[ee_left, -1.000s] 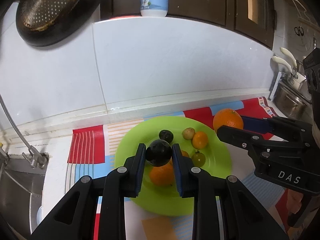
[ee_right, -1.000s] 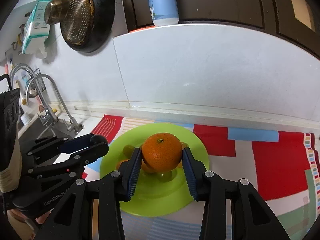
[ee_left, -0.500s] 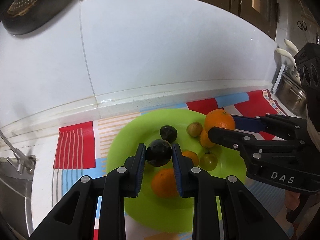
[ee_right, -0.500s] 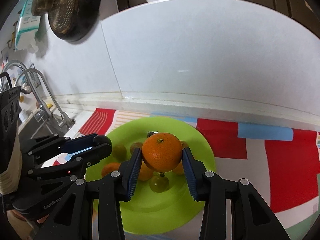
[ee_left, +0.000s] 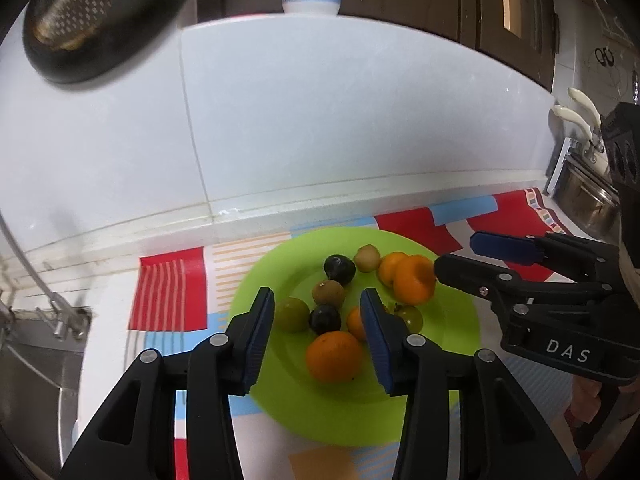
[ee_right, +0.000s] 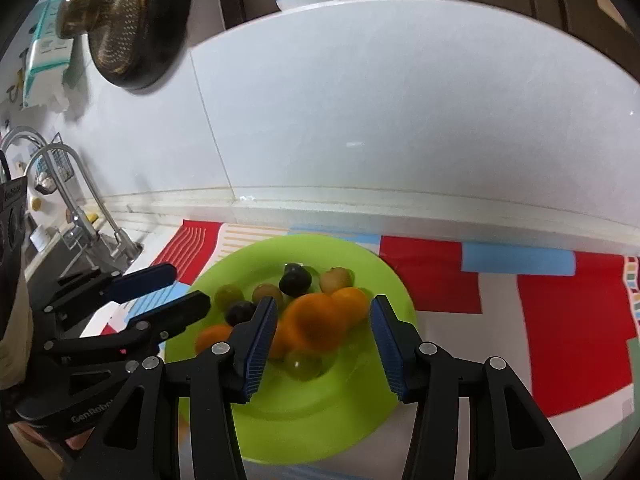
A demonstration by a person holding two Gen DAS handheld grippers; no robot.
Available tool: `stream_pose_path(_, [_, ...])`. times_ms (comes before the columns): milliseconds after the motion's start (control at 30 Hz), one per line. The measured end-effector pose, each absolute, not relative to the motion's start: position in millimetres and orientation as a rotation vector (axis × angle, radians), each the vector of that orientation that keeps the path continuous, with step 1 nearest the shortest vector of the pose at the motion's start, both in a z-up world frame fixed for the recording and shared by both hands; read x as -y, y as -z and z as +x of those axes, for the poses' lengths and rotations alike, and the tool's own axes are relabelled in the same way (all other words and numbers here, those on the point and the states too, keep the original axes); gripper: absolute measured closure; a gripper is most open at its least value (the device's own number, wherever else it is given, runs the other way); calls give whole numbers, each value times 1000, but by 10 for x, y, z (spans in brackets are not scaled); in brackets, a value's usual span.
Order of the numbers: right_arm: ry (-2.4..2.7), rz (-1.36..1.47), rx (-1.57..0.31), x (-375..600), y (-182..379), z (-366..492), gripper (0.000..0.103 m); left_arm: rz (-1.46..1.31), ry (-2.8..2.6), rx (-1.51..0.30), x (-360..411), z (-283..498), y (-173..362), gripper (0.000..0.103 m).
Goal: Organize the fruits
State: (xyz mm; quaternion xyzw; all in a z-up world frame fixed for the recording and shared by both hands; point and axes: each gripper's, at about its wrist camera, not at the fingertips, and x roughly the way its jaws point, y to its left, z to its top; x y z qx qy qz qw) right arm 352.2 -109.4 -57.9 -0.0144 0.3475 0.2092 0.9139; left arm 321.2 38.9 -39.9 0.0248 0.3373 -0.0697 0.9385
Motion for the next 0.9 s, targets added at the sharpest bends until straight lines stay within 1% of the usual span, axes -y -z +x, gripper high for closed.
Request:
stream_pose_path(233, [-415,-36,-670,1176,370,3190,54,27,110,-666,-382,2907,184,46])
stream_pose_path(300, [-408,-30,-659,1216,308,3063,51,32,99,-655,-357,2786,130,41])
stream_pose_path(333, [-406,-27,-653,1238,281,3008,47,33,95,-645,-344,2711,96,38])
stream_pose_path(500, [-389,-21,-619,1329,130,2700,47,23,62,-612,-320,2397,-36,27])
stream_pose_path(567, [-377,-18,-605,1366,65,2560,47,12,49,-595,-320,2265,-89,20])
stream_pose_path(700, [-350,-20,-579,1425,-38,2295,43,9,28,-583,-308,2047,-175,15])
stream_pose_path(900, [-328,-19,-561,1482,-143,1950,42,24,4,-566,-264,1711,-272,6])
